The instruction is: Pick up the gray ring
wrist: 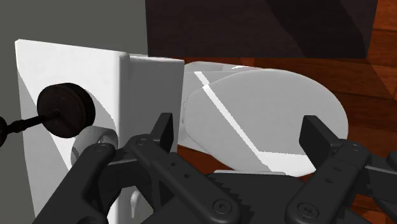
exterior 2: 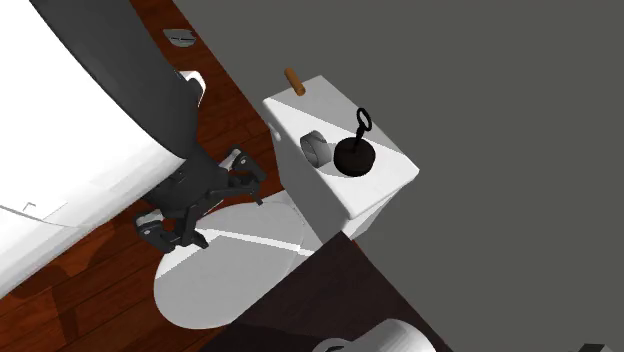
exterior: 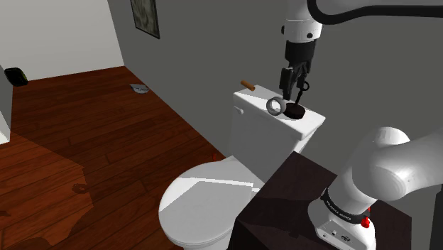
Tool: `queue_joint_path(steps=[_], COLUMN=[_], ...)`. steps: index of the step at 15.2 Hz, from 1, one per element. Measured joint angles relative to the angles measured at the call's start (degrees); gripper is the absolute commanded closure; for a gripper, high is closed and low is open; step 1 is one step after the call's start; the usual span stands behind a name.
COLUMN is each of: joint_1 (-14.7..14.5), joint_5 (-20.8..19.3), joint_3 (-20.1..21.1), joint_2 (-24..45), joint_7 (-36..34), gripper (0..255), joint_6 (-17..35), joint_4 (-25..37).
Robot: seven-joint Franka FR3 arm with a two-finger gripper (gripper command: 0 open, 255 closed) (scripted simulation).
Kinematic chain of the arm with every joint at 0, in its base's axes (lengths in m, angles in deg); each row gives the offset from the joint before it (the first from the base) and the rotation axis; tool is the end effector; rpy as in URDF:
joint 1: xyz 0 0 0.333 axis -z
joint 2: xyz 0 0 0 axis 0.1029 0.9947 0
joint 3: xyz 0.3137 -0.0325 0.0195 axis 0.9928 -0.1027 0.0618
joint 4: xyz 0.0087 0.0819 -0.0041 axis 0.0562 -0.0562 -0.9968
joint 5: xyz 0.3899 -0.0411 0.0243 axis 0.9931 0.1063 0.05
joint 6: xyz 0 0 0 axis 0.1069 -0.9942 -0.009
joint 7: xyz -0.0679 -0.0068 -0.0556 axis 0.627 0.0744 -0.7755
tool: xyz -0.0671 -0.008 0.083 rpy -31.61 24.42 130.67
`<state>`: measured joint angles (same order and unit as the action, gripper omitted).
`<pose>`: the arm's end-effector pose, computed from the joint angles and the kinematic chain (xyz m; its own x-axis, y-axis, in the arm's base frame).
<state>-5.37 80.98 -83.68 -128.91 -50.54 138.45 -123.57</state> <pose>0.3071 0.0102 0.5649 0.9898 -0.0183 -0.1411 0.0005 -0.9912 0.1324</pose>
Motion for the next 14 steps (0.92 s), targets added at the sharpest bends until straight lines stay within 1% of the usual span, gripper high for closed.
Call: queue_joint_path(steps=[1,3,6,10,14], joint_1=[0.0,0.7,2.1,4.4,6.3], joint_5=[0.0,-0.8,-2.1,-4.3,-5.7], joint_3=[0.0,-1.3,-3.6,-7.8,-11.7], joint_2=[0.0,0.6,2.6,5.8,10.9], joint_7=[0.0,0.7,1.7,4.1,6.2], gripper=[0,0,0,0,0], joint_6=[0.0,2.2,7.0,13.8,21.1], joint_4=[0.0,-1.0,-2.5,-4.0,-4.2])
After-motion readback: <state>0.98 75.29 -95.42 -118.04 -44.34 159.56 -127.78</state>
